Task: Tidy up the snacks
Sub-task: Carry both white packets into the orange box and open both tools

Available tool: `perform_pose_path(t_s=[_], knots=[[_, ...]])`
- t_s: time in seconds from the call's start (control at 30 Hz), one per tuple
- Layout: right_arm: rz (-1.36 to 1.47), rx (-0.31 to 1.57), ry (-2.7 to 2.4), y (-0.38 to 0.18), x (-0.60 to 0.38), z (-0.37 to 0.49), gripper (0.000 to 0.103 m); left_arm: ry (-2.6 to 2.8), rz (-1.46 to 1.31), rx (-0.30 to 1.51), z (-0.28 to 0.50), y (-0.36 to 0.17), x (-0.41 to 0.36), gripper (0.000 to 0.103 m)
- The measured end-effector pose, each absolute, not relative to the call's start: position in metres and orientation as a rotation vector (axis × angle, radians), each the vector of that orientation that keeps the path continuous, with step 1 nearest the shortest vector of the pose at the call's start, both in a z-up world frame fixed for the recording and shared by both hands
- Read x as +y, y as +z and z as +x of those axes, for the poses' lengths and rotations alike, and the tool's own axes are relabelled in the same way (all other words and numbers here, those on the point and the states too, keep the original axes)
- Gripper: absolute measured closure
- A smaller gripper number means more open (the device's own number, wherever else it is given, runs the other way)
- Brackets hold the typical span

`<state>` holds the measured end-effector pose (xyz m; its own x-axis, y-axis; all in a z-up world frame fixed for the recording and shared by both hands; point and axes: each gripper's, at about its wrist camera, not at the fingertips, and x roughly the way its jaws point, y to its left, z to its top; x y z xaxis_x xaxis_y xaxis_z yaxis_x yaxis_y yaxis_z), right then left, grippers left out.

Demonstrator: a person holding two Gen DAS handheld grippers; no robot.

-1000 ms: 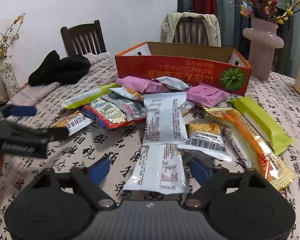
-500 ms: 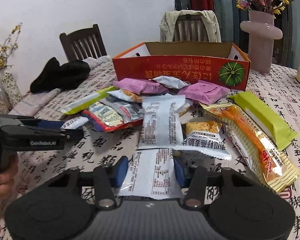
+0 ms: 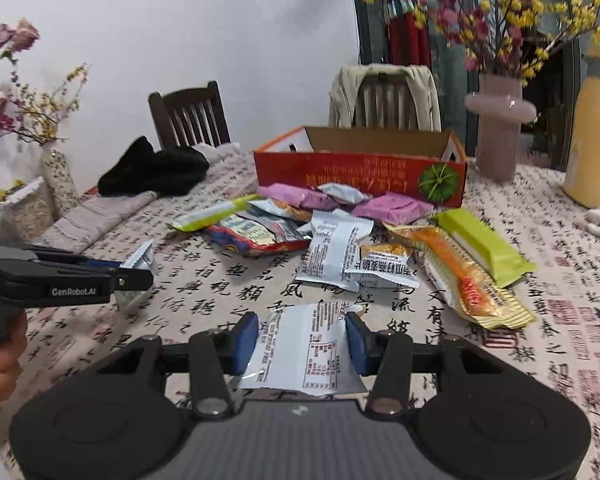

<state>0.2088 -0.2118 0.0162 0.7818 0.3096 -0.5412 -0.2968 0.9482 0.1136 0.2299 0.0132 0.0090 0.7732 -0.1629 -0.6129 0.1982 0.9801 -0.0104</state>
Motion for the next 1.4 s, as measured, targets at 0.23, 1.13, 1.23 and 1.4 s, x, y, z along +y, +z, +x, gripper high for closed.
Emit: perform_pose_path(t_s=[0.23, 1.13, 1.23, 1.4], knots=[[0.015, 0.528, 0.324, 0.034, -0.221, 0.184, 0.057, -0.203, 0.057, 0.599, 0.206, 0.03, 0.006, 0.08], [0.028, 0.427, 0.348, 0.191, -0.275, 0.421, 0.057, -0.286, 0.055, 0.467, 0.43, 0.179, -0.013, 0.08], [-0.009, 0.456, 0.338, 0.189, -0.263, 0.485, 0.057, -0.291, 0.057, 0.475, 0.492, 0.179, -0.032, 0.08], [0.004, 0.576, 0.326, 0.157, -0.25, 0.595, 0.057, -0.319, -0.016, 0.573, 0.595, 0.147, -0.051, 0.08]])
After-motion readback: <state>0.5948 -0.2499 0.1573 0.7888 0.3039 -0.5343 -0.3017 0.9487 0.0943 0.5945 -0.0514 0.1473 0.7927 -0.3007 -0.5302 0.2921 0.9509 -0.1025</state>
